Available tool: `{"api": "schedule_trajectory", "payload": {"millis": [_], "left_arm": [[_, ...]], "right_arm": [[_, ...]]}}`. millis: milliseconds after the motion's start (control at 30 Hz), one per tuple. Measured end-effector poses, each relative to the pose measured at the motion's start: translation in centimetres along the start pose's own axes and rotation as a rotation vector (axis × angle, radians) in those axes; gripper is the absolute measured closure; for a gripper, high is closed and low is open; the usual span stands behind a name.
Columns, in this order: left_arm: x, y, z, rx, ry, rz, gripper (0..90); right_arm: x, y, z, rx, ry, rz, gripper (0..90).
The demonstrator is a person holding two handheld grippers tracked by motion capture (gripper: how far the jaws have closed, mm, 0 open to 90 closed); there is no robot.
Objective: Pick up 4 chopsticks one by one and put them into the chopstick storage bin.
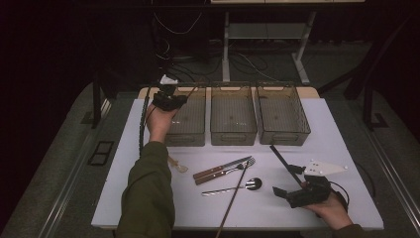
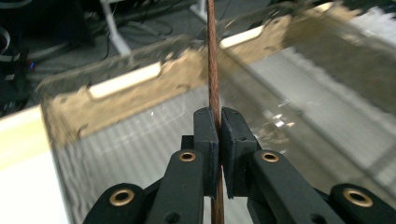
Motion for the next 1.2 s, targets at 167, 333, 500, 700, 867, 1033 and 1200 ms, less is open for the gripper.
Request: {"api": "schedule_trajectory", "payload": {"millis": [167, 333, 500, 700, 867, 1033, 1200], "left_arm": [[0.3, 0.7, 1.0, -0.071, -0.027, 0.004, 59.1], [0.2, 0.9, 0.2, -0.053, 0.020, 0.002, 40.1], [-0.3, 1.1, -0.9, -0.018, 0.053, 0.006, 33.6], [-1.3, 1.4, -2.8, 0.014, 0.106, 0.012, 26.6], [-2.5, 2.2, -4.4, 0.046, 0.141, 0.020, 23.4], [-3.9, 3.2, -6.4, 0.052, 0.184, 0.004, 21.2], [-5.1, 5.6, -9.1, 0.083, 0.213, 0.051, 19.5]], "right_arm": [[0.0, 0.0, -0.1, 0.002, 0.001, -0.004, 1.0], [0.0, 0.0, 0.0, 0.000, 0.000, -0.002, 1.0], [0.0, 0.0, 0.0, -0.002, 0.003, -0.001, 1.0], [0.1, 0.0, -0.1, 0.003, 0.003, 0.001, 1.0], [0.2, 0.0, -0.1, 0.007, 0.001, 0.002, 1.0], [0.1, 0.0, -0.1, 0.010, 0.003, 0.002, 1.0], [0.2, 0.0, -0.1, 0.008, 0.002, 0.005, 1.0]]}}
Point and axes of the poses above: each handheld gripper's, and its own axes: x roughly forward along the jaws, y roughly out of its underside, z roughly to its left, the point moved 9 cm from there along x, roughly forward along the jaws, and after that the axes turned 4 degrees about z, right-handed, at the moved point
